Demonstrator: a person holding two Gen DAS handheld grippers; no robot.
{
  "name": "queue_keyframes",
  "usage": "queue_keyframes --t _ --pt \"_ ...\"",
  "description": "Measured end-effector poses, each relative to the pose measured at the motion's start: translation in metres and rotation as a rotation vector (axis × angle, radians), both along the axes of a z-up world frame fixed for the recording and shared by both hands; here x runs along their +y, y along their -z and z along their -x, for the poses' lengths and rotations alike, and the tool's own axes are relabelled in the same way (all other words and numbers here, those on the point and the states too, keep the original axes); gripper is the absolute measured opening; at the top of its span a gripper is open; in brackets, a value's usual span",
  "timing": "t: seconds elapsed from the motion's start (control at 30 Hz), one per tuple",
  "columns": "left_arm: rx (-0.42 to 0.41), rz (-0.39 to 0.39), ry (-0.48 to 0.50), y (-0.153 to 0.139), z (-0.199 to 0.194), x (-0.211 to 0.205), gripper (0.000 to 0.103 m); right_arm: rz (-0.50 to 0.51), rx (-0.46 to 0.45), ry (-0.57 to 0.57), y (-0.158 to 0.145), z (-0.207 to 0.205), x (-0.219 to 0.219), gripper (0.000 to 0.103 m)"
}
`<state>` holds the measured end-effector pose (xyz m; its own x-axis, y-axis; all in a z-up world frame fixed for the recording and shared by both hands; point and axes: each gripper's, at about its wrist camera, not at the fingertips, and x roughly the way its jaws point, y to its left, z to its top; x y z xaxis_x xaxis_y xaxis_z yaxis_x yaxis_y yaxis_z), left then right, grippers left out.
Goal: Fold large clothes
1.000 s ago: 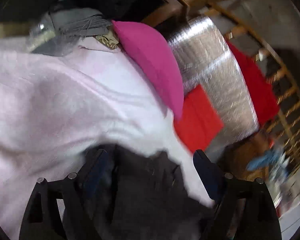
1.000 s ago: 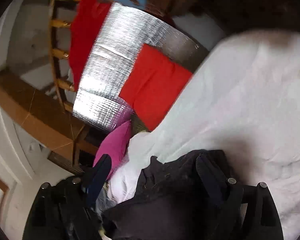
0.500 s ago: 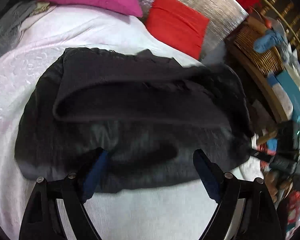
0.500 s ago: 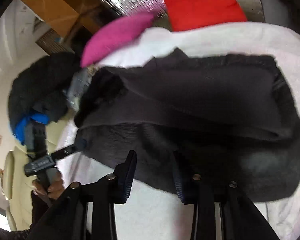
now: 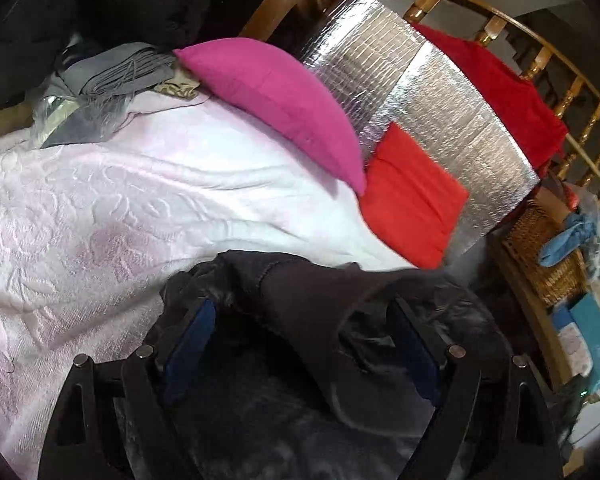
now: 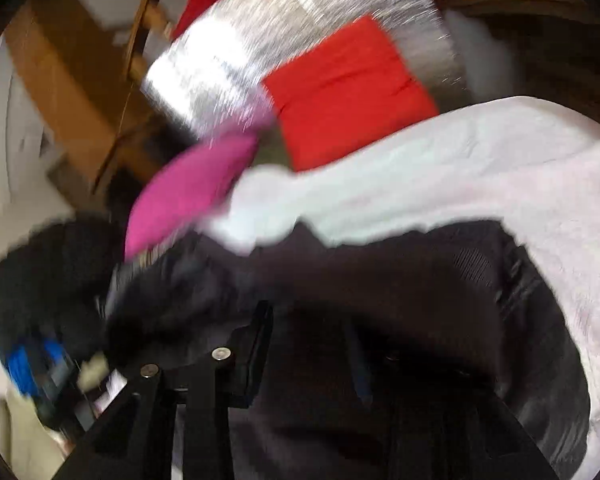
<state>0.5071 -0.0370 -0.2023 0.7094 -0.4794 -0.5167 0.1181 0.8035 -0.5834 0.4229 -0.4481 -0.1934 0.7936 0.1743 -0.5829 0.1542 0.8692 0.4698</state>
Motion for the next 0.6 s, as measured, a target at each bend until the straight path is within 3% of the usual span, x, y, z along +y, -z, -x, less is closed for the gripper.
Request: queue_keyframes --t 0.2,0.3,0.37,0.5,0.6 --pt "-0.007 -0.061 0.047 -0.004 0.006 -0.004 0.088 0.042 0.106 -0.309 0.0 0.014 0.063 0.04" --pt "-0.046 -0.063 0.029 -0.011 0.011 0.005 0.088 0.069 0.242 -0.376 0.023 0.002 0.088 0.04" --pt "-0.045 -0.05 0.012 -0.011 0.01 0.011 0.088 0.109 0.28 -0.322 0.037 -0.001 0.085 0.04" --pt "-0.002 -0.078 0.025 -0.002 0.005 0.008 0.088 0.145 0.203 -0.041 0.024 -0.031 0.045 0.04" --pt "0.044 -0.22 0.026 0.004 0.002 -0.005 0.088 0.036 0.11 0.125 0.006 -0.036 0.009 0.04"
